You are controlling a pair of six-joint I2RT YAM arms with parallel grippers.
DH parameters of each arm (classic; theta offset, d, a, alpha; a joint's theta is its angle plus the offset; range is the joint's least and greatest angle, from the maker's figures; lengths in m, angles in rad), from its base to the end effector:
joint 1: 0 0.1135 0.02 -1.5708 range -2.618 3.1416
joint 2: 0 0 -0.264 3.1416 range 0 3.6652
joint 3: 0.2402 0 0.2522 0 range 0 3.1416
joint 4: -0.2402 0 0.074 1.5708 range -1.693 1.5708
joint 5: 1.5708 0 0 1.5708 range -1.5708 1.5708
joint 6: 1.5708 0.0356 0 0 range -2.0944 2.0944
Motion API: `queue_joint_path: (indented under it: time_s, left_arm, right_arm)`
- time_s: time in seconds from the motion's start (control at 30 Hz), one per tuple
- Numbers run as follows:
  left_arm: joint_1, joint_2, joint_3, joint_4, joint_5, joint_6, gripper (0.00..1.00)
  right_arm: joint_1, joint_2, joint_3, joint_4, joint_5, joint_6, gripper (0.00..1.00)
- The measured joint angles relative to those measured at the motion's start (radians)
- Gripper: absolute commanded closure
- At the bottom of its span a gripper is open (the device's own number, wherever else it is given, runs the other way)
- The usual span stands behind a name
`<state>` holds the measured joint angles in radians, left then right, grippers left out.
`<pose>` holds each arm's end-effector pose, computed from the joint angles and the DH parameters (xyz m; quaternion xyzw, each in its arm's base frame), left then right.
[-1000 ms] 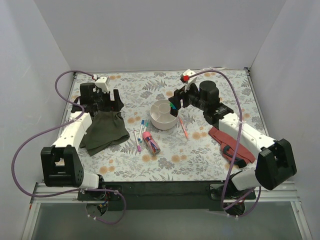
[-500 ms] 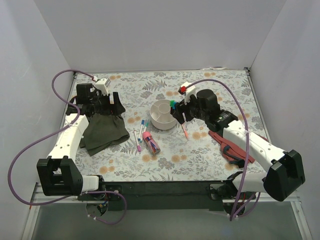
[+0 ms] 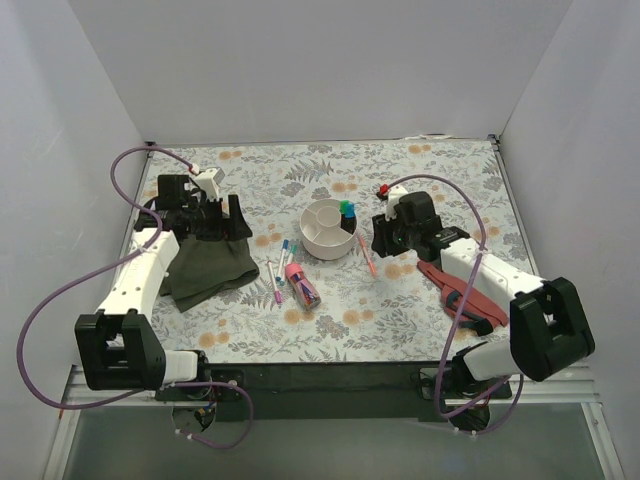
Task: Sort the stationery into containers
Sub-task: Pick up the pen from the center of the board.
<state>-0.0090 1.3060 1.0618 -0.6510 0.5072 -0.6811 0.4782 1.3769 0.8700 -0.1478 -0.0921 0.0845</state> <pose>0.2687 -0.0197 0.2853 -0.2227 0.8896 -0.3313 0.2218 0.2642 0.1406 0.2394 -0.1952 0.8747 0.1623 0.4129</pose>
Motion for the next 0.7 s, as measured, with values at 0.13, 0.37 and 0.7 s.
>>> queue_joint_path:
  time_s: [0.13, 0.37, 0.7]
  left_arm:
    - [0.0, 0.025, 0.0, 0.0, -0.007, 0.005, 0.23]
    - [0.0, 0.057, 0.0, 0.017, -0.034, 0.011, 0.23]
    - [0.0, 0.115, 0.01, 0.042, -0.059, 0.008, 0.23]
  right_arm:
    - [0.011, 0.04, -0.058, 0.035, 0.006, -0.005, 0.53]
    - [0.063, 0.102, -0.083, 0.15, 0.032, -0.008, 0.54]
    - [0.092, 0.235, -0.078, 0.199, 0.154, 0.044, 0.55]
